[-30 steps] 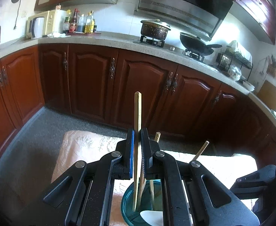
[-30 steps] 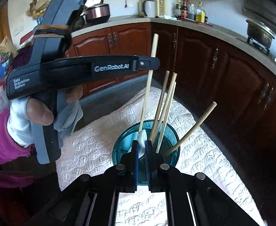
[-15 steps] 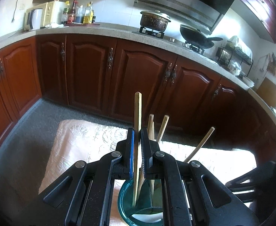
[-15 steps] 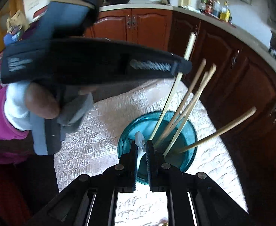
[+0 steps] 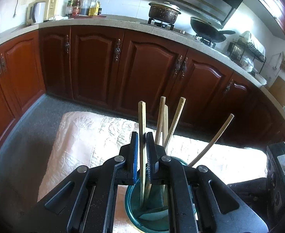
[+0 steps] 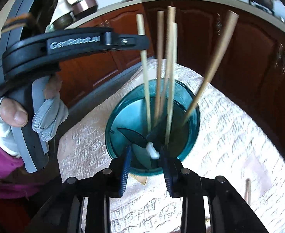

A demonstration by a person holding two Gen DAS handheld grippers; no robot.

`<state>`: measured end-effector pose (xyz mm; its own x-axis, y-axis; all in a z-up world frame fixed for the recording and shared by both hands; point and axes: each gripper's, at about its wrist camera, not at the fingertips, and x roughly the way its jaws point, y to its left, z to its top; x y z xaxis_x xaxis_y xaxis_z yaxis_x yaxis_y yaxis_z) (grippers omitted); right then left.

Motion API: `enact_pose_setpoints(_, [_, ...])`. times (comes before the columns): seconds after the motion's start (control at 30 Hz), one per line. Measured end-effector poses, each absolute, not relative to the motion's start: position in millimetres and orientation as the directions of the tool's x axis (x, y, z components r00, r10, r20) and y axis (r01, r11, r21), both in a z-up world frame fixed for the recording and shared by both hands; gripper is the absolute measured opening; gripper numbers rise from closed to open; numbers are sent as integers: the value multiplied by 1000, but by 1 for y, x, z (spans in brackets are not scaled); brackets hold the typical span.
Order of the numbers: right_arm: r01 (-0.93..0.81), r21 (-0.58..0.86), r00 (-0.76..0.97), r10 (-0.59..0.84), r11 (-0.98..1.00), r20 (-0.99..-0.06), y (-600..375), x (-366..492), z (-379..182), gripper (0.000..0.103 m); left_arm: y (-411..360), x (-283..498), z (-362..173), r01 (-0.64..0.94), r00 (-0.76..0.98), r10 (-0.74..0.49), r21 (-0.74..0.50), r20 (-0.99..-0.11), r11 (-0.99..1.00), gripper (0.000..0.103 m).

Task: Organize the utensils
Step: 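Lower the ceramic spoon into the holder and open the right tool while the left tool releases its chopstick, then move both open tools back down to the forks on the cloth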

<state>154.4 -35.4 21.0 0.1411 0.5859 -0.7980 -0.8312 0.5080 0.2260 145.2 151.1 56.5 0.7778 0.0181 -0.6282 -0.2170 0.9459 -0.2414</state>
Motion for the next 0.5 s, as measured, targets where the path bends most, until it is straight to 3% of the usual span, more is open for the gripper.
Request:
enact_pose_setpoints(0.07, [-813, 252, 148, 605, 525, -782, -44, 154, 21, 30, 152, 142, 56, -217, 776, 10, -252, -631, 943, 25])
enact_pose_setpoints(0.2, [-786, 270, 176, 620, 557, -765, -61, 147, 25, 30, 152, 132, 61, -214, 781, 4, -262, -624, 941, 35])
enact_pose_setpoints(0.5, [-700, 352, 267, 685, 621, -678, -113, 123, 42, 33, 139, 98, 72, -193, 799, 26, -215, -601, 957, 43])
